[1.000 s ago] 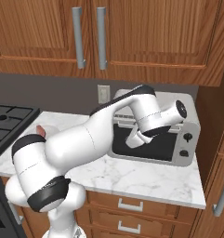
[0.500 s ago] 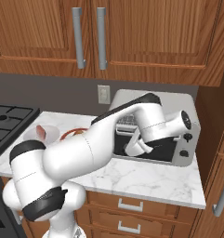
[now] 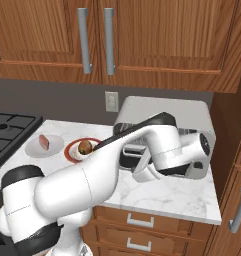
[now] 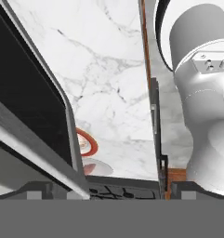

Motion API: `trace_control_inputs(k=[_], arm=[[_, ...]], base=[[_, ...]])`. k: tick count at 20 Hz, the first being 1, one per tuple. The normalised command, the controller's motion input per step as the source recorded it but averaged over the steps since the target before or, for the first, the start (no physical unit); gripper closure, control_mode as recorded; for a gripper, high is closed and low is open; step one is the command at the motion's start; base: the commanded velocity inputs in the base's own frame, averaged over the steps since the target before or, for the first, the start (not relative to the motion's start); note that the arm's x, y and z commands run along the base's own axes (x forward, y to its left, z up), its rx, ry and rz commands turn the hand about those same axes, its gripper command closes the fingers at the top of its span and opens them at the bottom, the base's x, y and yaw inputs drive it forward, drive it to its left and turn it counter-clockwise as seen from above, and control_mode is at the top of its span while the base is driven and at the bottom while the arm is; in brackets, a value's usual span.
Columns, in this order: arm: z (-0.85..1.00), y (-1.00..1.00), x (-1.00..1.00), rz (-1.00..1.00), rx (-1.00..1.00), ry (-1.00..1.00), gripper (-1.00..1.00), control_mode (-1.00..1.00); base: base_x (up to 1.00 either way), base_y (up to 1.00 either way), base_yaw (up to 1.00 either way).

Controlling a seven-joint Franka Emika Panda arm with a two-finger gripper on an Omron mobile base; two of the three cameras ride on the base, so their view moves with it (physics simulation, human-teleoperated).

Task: Open the toaster oven door. Place the bread on the top rack in the toaster oven and place the steak on the bottom rack.

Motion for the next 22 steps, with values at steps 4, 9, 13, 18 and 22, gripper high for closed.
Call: trace_control_inputs(k=[4,9,13,18,22], arm=[[0.22,0.00,-0.69,-0.01,0.00,0.00,-1.00,-1.00],[0.26,0.00,-0.42,0.00,0.00,0.00,-1.00,-1.00],[0.48,0.00,-0.11,0.20,-0.02,-0.03,-1.00,-1.00],[0.39,0.00,0.00,0.39,-0.13,0.00,-1.00,-1.00],[0.03,0.00,0.03,0.52,-0.22,-0.05,-1.00,-1.00]], base=[[0.00,0.00,0.00],[0.00,0.00,0.00],[0.00,0.00,0.00],[0.00,0.00,0.00],[0.00,0.00,0.00]])
